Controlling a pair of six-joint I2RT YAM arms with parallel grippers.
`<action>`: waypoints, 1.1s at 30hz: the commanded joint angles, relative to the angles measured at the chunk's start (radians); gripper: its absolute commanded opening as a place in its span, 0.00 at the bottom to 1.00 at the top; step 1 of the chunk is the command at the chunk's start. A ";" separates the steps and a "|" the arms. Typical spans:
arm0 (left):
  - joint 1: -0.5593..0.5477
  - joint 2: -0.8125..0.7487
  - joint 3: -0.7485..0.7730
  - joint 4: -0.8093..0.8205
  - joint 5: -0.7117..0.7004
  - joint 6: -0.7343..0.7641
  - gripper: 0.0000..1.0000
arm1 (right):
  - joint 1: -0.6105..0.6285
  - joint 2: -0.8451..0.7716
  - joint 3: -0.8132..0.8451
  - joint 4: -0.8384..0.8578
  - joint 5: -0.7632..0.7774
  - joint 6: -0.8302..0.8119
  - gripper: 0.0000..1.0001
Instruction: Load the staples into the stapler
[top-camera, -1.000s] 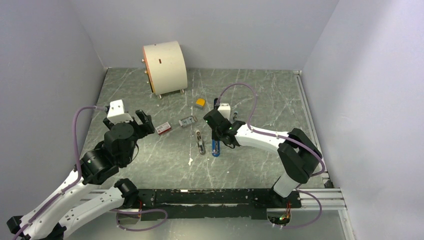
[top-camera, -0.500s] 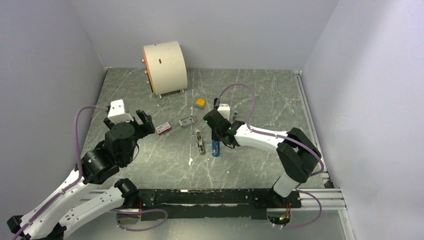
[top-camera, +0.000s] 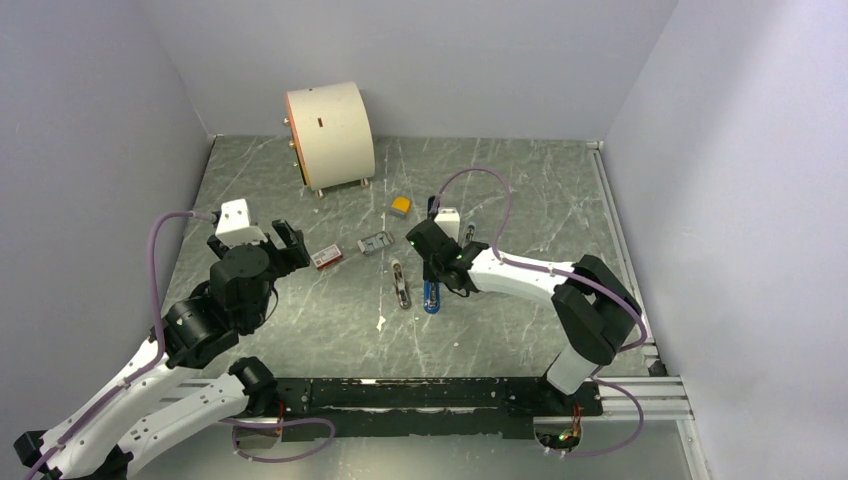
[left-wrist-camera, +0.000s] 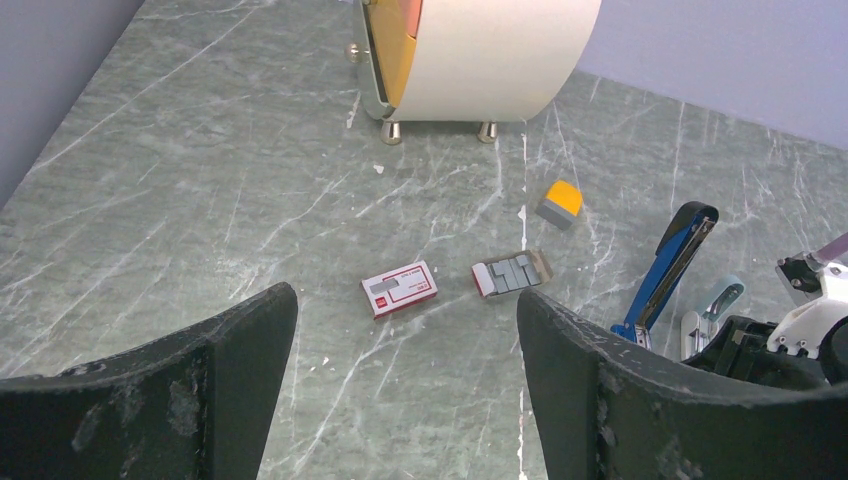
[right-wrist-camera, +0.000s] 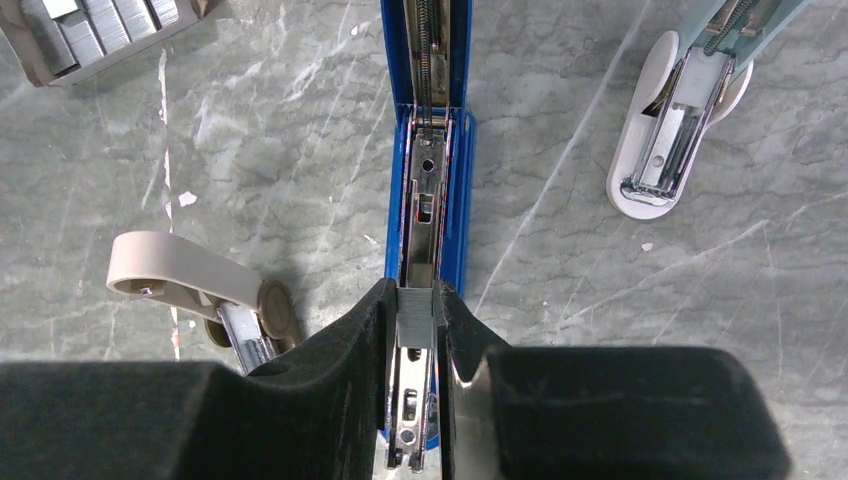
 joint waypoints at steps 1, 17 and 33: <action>0.005 0.003 0.000 0.020 -0.016 0.003 0.85 | -0.005 0.016 0.016 0.002 0.006 0.007 0.23; 0.005 0.002 0.000 0.018 -0.018 0.003 0.85 | -0.005 -0.033 0.016 0.005 0.018 0.011 0.23; 0.005 -0.001 0.000 0.018 -0.019 0.003 0.85 | -0.006 -0.025 0.010 0.020 0.010 0.007 0.23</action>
